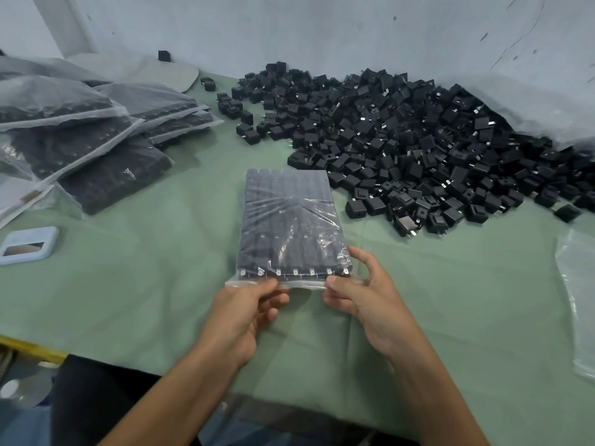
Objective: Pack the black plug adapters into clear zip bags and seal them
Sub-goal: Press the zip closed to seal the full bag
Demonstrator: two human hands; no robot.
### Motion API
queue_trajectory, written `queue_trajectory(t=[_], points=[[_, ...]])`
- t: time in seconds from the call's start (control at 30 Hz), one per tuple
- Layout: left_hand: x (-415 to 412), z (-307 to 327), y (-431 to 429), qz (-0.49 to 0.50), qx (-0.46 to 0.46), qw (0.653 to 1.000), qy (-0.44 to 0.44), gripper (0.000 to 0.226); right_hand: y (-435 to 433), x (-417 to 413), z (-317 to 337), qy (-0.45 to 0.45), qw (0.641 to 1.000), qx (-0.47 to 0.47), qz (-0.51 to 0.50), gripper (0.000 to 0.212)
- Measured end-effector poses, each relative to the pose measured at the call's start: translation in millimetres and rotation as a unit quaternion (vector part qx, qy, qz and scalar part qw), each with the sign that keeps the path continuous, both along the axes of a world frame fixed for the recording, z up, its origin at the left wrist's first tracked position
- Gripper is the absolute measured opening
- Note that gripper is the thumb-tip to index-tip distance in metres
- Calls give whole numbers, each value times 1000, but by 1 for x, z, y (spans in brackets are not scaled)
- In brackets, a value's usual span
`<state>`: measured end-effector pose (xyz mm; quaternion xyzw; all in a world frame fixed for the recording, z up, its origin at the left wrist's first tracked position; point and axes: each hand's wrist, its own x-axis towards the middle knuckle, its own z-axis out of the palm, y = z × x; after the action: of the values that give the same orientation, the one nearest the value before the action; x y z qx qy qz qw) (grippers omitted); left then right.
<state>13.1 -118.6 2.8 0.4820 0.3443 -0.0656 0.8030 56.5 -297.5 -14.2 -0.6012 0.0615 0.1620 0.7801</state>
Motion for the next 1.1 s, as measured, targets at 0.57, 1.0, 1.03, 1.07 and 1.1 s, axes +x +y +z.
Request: queue_trajectory(t=[0.57,1.0,1.03,1.07,1.1], points=[[-5,0,-6,2,-19,1000,-20,13,28,-16,-6,-34,993,7,-109,84],[-5,0,17,-51,55,997,-5,5,41,-17,-10,-84,992,-54,-78,83],[-6,0,18,-56,59,997,-7,5,40,-17,-10,-79,993,-58,-70,82],[-5,0,18,-59,61,996,-9,5,39,-16,-11,-74,993,-61,-65,80],[-6,0,19,-61,60,996,-9,6,36,-14,-11,-71,993,-65,-66,79]])
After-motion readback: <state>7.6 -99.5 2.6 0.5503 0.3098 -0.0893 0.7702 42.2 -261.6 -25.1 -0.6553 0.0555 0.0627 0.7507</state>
